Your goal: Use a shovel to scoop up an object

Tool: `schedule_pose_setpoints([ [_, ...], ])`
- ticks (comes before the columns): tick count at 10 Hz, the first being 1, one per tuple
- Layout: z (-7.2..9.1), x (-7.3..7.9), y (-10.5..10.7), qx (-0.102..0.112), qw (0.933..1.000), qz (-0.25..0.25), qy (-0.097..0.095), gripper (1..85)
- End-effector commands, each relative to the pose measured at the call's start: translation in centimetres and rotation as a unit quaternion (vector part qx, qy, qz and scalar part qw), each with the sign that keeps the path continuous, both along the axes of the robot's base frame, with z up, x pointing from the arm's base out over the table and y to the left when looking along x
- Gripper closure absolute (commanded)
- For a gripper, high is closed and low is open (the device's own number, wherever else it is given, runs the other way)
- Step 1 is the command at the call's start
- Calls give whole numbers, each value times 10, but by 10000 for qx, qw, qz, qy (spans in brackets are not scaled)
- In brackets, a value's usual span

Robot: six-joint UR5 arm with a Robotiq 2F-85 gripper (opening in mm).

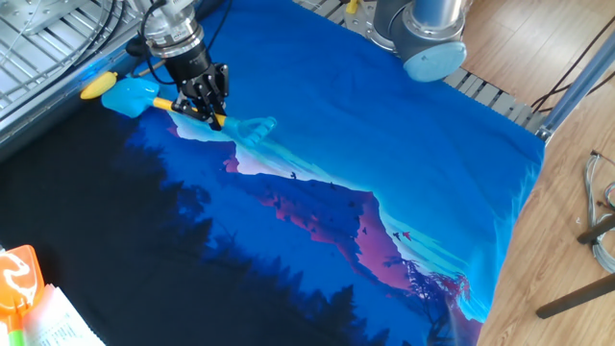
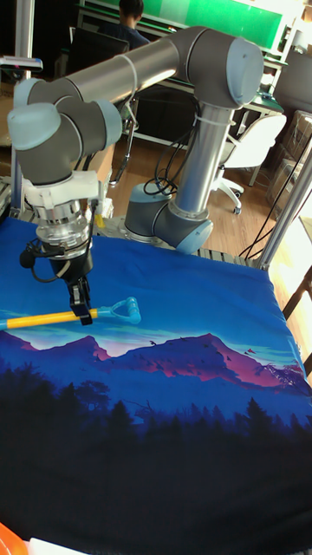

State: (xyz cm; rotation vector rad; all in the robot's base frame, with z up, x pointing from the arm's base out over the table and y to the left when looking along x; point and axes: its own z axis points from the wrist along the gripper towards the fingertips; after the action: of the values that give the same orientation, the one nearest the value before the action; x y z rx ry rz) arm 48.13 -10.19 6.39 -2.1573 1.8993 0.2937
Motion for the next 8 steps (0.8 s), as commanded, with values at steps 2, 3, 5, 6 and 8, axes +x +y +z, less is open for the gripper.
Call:
schedule_pose_setpoints([
  [2, 12, 15, 21, 75, 9997, -209, 49, 823],
  [3, 9, 13, 17, 90, 9997, -212, 42, 823],
  [5, 5, 6, 12, 160, 9996, -243, 47, 827],
  [6, 5, 5, 11, 168, 9996, -231, 35, 827],
  [8, 4, 5, 9, 120, 9998, -163, 18, 833],
])
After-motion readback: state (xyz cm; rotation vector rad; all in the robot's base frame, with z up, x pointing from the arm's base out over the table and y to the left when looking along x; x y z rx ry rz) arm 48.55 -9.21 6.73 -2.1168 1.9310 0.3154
